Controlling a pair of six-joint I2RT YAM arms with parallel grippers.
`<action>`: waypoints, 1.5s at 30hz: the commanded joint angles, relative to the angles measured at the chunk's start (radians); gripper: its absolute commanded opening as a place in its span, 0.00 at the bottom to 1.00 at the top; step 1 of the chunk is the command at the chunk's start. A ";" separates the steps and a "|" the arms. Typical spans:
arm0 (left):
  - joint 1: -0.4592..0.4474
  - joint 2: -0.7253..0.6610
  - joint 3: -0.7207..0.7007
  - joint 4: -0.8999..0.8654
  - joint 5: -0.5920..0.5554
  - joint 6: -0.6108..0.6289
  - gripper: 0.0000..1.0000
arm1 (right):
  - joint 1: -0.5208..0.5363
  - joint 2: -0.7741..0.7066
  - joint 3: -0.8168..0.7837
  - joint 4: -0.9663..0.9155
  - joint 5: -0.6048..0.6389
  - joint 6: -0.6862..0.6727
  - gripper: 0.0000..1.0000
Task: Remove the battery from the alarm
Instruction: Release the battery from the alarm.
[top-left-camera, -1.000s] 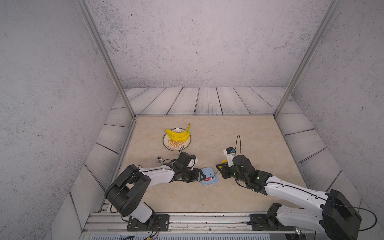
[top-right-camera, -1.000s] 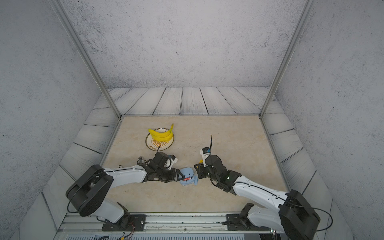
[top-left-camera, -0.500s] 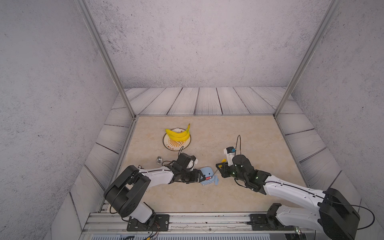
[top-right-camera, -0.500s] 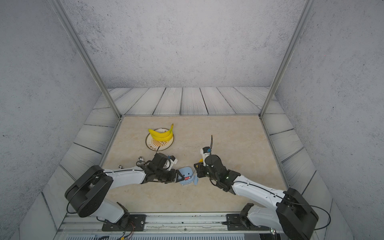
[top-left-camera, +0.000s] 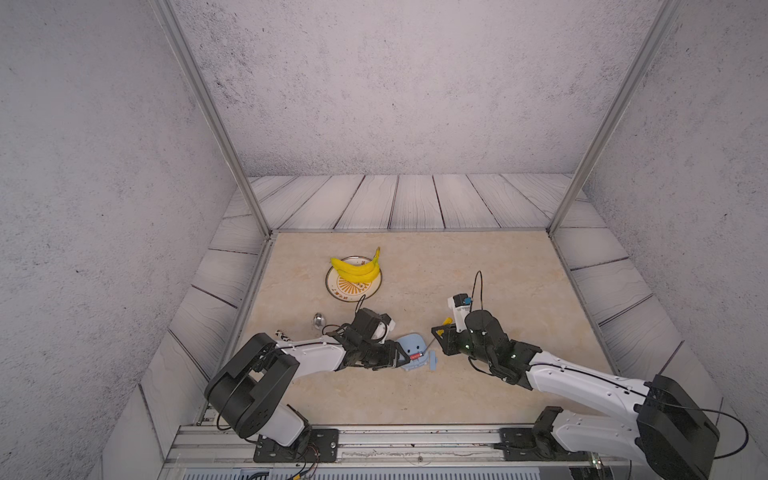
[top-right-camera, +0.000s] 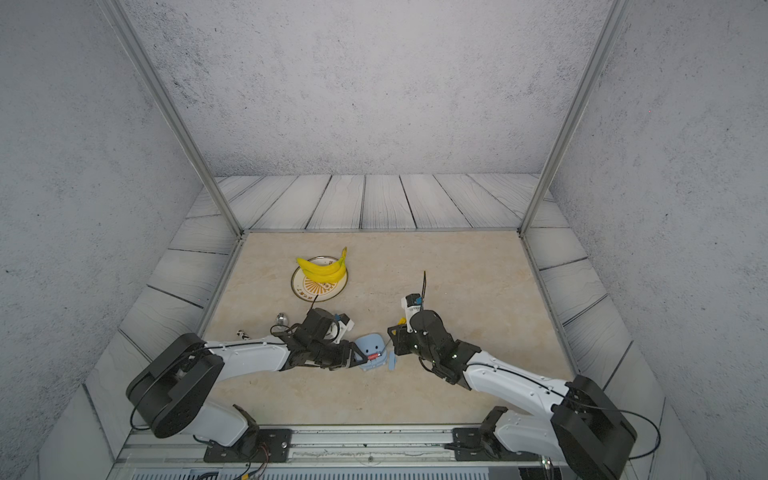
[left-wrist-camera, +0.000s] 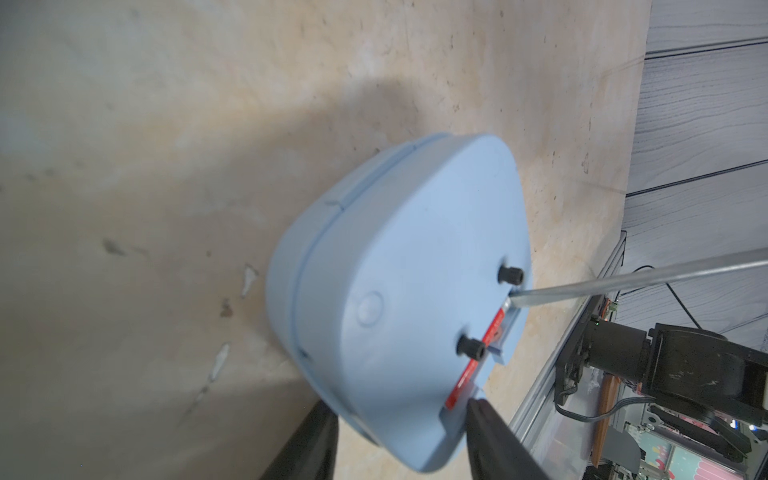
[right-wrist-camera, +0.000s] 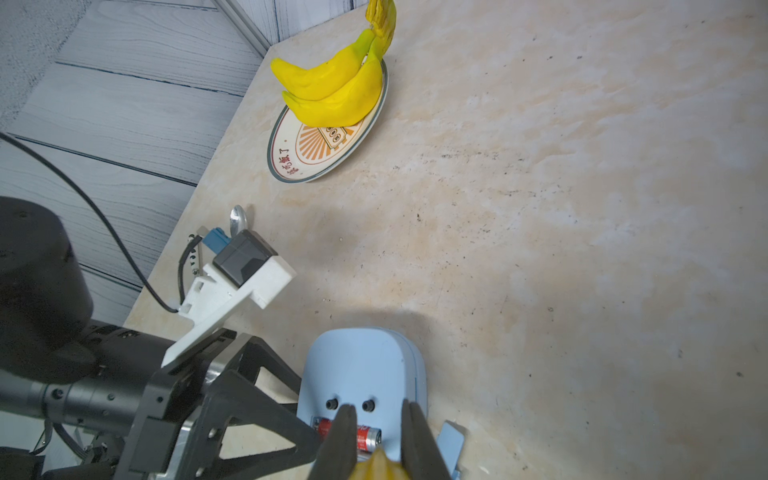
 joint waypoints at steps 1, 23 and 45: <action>-0.009 0.040 -0.038 -0.034 -0.071 0.000 0.54 | 0.002 0.007 -0.023 -0.017 -0.011 0.004 0.00; -0.011 0.063 -0.050 -0.024 -0.103 -0.007 0.45 | 0.003 -0.052 0.025 0.137 -0.144 0.102 0.00; -0.010 0.076 -0.031 -0.059 -0.119 -0.004 0.52 | -0.060 -0.201 0.282 -0.636 0.146 -0.260 0.00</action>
